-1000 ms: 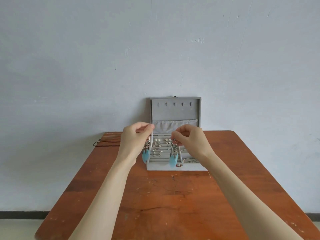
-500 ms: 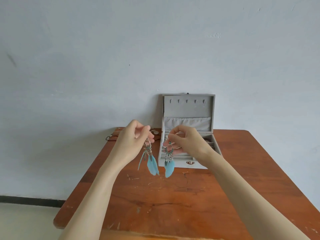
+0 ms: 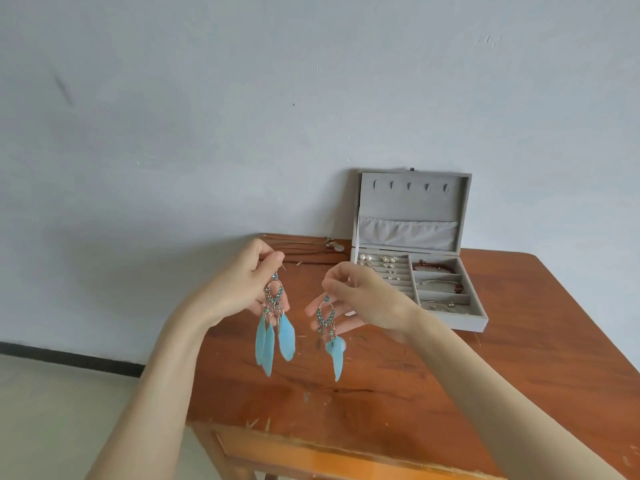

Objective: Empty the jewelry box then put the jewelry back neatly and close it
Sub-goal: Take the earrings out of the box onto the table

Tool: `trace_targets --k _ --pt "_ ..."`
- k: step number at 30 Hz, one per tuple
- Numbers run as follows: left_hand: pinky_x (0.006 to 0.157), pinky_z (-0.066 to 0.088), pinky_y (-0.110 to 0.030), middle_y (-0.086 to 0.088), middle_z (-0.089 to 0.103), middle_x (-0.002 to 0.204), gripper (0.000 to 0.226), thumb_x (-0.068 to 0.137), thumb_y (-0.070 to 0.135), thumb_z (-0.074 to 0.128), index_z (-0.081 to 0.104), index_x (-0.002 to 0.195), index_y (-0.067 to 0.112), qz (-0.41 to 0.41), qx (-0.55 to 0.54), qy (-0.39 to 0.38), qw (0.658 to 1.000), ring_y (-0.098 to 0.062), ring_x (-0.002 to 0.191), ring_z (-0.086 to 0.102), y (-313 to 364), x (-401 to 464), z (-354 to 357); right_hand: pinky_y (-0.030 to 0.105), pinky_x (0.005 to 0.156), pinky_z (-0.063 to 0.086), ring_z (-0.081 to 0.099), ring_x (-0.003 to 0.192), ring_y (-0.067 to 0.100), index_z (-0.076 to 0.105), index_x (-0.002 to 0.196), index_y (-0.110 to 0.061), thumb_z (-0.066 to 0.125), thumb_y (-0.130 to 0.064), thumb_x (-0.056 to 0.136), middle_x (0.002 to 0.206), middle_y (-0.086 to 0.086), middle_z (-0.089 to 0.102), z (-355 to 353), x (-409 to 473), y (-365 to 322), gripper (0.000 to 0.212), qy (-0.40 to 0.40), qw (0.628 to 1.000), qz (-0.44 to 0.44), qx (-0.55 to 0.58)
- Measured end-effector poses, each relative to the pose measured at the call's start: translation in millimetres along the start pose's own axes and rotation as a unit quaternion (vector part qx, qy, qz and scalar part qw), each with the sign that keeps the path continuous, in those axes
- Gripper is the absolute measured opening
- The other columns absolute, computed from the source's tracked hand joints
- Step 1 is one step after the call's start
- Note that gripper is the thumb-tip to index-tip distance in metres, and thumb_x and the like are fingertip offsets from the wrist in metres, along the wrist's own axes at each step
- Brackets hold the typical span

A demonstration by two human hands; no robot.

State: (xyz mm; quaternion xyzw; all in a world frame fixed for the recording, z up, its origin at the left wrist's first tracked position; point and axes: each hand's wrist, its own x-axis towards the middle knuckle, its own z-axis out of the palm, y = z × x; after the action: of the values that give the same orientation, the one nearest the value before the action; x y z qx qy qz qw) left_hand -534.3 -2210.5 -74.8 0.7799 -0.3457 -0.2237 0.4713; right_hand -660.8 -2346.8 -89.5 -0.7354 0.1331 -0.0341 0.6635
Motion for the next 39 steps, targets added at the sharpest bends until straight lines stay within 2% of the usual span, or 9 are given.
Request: trace_targets --k 4,8,11,17,21,25,30,36,39 --pt "0.047 0.05 -0.027 -0.014 0.065 0.06 0.02 0.099 0.029 0.035 0.04 0.098 0.009 -0.067 0.026 -0.022 0.997 -0.026 0.045 0.059 -15 -1 -21 0.028 0.061 0.058 0.067 0.075 0.03 0.041 0.09 -0.01 0.04 -0.015 0.099 0.09 0.02 0.068 15 15 2 0.011 -0.056 0.995 0.017 0.076" --pt "0.048 0.053 -0.027 -0.019 0.065 0.072 0.025 0.1 0.027 0.033 0.038 0.111 0.005 -0.154 0.067 -0.021 0.985 -0.024 0.047 0.061 -45 14 -36 0.028 0.067 0.058 0.067 0.072 0.025 0.043 0.09 -0.01 0.04 -0.014 0.099 0.088 0.018 0.067 40 50 19 0.01 -0.068 0.996 0.05 0.02" --pt "0.059 0.056 -0.03 -0.016 0.067 0.081 0.026 0.1 0.03 0.032 0.039 0.111 0.008 -0.182 0.091 -0.028 0.979 -0.026 0.062 0.066 -63 31 -40 0.027 0.066 0.058 0.067 0.066 0.019 0.044 0.089 -0.012 0.041 -0.015 0.099 0.082 0.013 0.067 52 80 27 0.011 -0.078 0.994 0.072 0.012" --pt "0.074 0.051 -0.035 -0.005 0.058 0.09 0.024 0.098 0.033 0.036 0.045 0.105 0.012 -0.139 0.142 0.02 0.98 -0.023 0.076 0.063 -86 75 -52 0.027 0.07 0.057 0.063 0.07 0.016 0.049 0.084 -0.012 0.047 -0.012 0.096 0.104 0.025 0.066 50 137 28 0.012 -0.018 0.997 0.065 -0.032" --pt "0.072 0.05 -0.029 -0.001 0.066 0.082 0.017 0.097 0.026 0.042 0.05 0.094 0.011 -0.119 0.104 0.031 0.987 -0.014 0.076 0.061 -96 101 -59 0.026 0.073 0.057 0.064 0.072 0.016 0.057 0.079 -0.01 0.052 -0.008 0.092 0.09 0.016 0.068 45 168 36 0.014 0.024 0.997 0.037 -0.064" --pt "0.063 0.049 -0.021 -0.001 0.068 0.075 0.017 0.095 0.021 0.049 0.057 0.082 0.013 -0.101 0.061 0.042 0.992 -0.01 0.067 0.061 -102 122 -64 0.026 0.074 0.05 0.058 0.067 0.009 0.069 0.081 -0.012 0.06 -0.014 0.085 0.071 0.004 0.067 39 191 42 0.01 0.091 0.978 -0.009 -0.187" --pt "0.075 0.056 -0.032 -0.005 0.066 0.075 0.014 0.087 0.022 0.062 0.064 0.074 0.017 -0.088 0.037 0.086 0.992 -0.018 0.071 0.064 -115 140 -63 0.03 0.082 0.049 0.061 0.09 0.015 0.073 0.085 -0.016 0.061 -0.017 0.084 0.087 0.004 0.072 37 208 45 0.012 0.124 0.952 -0.031 -0.276" --pt "0.058 0.046 -0.024 -0.001 0.063 0.067 0.02 0.085 0.026 0.063 0.067 0.069 0.016 -0.076 0.142 0.082 0.984 -0.013 0.062 0.056 -120 151 -54 0.038 0.087 0.05 0.063 0.094 0.02 0.074 0.087 -0.018 0.061 -0.02 0.084 0.095 0.004 0.072 37 220 52 0.014 0.153 0.934 -0.018 -0.322" --pt "0.054 0.041 -0.021 -0.002 0.066 0.074 0.019 0.084 0.031 0.064 0.071 0.078 0.014 -0.092 0.177 0.083 0.976 -0.014 0.067 0.059 -119 155 -51 0.04 0.087 0.05 0.062 0.096 0.023 0.072 0.087 -0.018 0.061 -0.02 0.083 0.096 0.005 0.071 39 221 52 0.012 0.164 0.928 -0.018 -0.333"
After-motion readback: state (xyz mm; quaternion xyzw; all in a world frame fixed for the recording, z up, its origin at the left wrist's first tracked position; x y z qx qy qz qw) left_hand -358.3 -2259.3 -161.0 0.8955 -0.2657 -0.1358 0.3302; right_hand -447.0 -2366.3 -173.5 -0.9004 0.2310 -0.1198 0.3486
